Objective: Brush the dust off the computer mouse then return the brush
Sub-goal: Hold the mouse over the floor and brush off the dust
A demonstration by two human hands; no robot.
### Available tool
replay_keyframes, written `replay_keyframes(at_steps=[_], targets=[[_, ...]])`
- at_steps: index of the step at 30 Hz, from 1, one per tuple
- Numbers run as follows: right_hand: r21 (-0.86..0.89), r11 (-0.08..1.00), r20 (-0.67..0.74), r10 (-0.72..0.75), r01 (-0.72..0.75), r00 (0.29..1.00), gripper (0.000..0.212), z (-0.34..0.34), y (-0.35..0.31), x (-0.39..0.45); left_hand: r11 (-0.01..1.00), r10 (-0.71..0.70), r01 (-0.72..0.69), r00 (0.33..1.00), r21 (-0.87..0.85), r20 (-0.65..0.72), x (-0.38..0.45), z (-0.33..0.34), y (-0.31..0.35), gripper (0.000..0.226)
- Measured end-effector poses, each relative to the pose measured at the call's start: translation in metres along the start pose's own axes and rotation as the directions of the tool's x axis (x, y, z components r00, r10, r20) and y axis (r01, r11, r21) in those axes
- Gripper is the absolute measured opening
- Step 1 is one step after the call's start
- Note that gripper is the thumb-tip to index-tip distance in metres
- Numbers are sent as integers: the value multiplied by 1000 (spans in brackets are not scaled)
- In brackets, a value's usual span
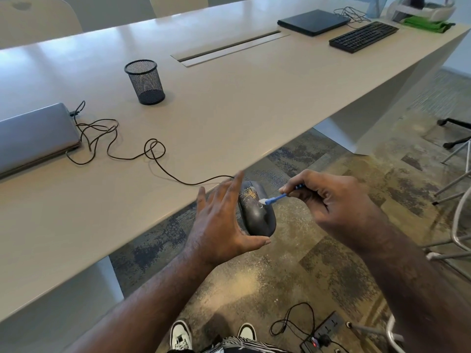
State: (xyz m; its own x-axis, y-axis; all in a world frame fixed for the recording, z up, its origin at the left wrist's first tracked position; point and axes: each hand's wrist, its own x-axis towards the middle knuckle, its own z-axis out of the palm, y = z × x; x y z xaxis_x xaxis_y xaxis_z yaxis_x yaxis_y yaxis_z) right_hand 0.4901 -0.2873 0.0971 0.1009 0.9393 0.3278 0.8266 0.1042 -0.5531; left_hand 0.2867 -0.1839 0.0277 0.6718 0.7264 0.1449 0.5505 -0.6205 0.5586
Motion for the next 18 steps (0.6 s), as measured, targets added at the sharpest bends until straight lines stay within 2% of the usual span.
replay_keyframes(at_steps=[5, 10, 13, 18], targets=[[3, 999, -51, 33, -33, 998, 16, -5, 4, 0, 1000, -15, 15, 1000, -11, 4, 0, 0, -1, 139], [9, 998, -160, -56, 58, 986, 17, 4, -8, 5, 999, 0, 0, 1000, -49, 9, 0, 1, 8, 143], [0, 997, -154, -82, 83, 985, 21, 13, -11, 8, 998, -1, 3, 1000, -59, 23, 0, 2, 12, 144], [-23, 993, -67, -116, 115, 991, 24, 21, -11, 9, 998, -9, 11, 1000, -69, 17, 0, 0, 12, 145]])
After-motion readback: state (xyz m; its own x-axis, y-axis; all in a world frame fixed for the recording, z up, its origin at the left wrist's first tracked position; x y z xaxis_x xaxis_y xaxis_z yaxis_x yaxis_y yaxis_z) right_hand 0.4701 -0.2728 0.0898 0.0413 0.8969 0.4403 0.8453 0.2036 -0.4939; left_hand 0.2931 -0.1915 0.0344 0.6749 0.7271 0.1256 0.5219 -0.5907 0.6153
